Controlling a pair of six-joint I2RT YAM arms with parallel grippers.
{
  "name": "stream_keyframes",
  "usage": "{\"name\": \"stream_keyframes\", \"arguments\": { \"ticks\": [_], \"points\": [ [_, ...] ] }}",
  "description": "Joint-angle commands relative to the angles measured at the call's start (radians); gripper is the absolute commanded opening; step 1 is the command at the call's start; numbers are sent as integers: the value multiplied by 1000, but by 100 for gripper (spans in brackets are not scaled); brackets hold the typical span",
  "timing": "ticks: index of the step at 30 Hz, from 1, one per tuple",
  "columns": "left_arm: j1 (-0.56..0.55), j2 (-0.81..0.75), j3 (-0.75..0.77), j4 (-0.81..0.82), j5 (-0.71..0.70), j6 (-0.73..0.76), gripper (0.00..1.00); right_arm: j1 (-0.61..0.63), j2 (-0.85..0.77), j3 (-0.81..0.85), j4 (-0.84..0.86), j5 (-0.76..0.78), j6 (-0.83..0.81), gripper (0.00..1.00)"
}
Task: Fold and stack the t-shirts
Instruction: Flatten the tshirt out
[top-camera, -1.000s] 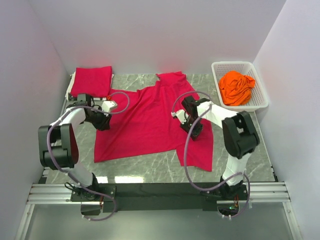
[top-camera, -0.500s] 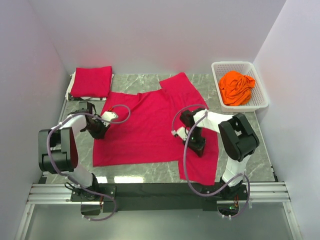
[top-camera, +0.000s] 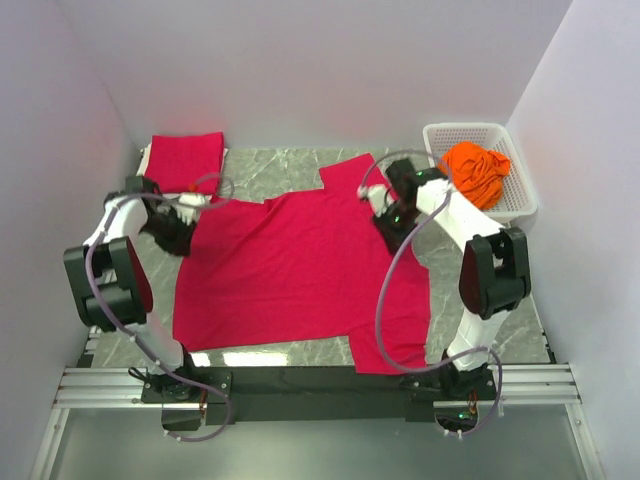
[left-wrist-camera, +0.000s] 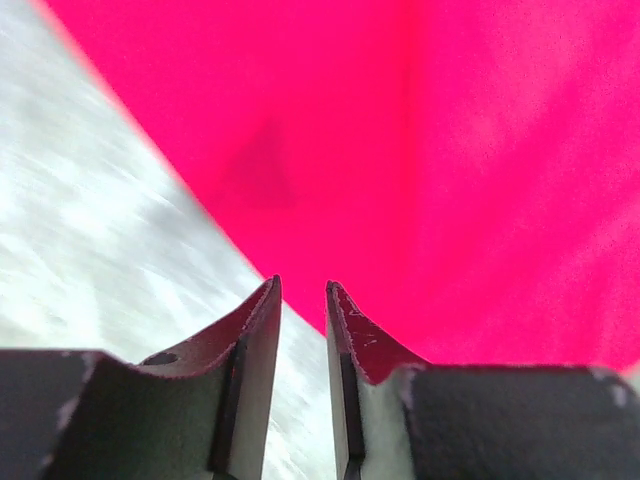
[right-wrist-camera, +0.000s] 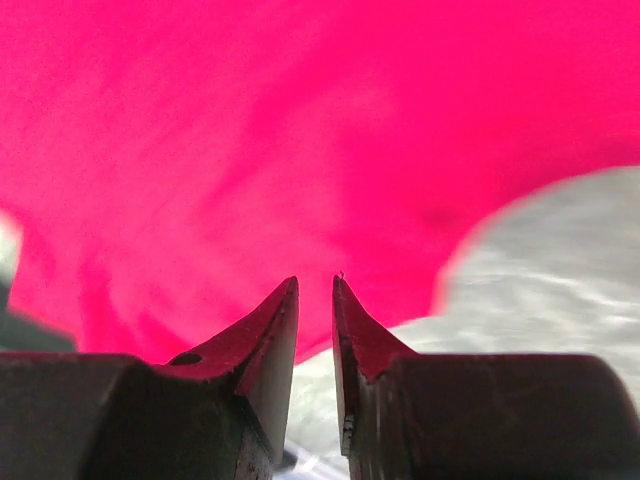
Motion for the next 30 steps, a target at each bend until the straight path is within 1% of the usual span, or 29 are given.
{"name": "stream_keyframes", "arguments": {
  "ticks": [1, 2, 6, 9, 11, 13, 17, 19, 23, 26, 30],
  "points": [
    [-1, 86, 144, 29, 135, -144, 31, -56, 82, 115, 87, 78, 85, 27],
    [-3, 104, 162, 48, 136, -172, 32, -82, 126, 147, 96, 87, 100, 27],
    [-3, 172, 211, 226, 127, -329, 32, -117, 235, 307, 153, 124, 146, 25],
    [-4, 221, 256, 279, 130, -416, 32, -117, 321, 418, 172, 138, 160, 24],
    [-9, 241, 279, 312, 133, -454, 32, -117, 384, 499, 181, 148, 168, 23],
    [-21, 260, 283, 335, 141, -480, 31, -117, 421, 543, 196, 153, 180, 22],
    [-65, 263, 242, 386, 113, -506, 30, -119, 519, 637, 176, 171, 176, 20],
    [-95, 263, 227, 404, 95, -511, 30, -117, 545, 651, 166, 188, 165, 19],
    [-130, 287, 205, 443, 23, -543, 28, -119, 574, 607, 152, 210, 151, 17],
    [-135, 318, 201, 423, -19, -548, 28, -119, 576, 562, 133, 228, 140, 16],
    [-133, 335, 176, 371, -65, -517, 27, -122, 555, 511, 112, 240, 126, 15]
  ]
}}
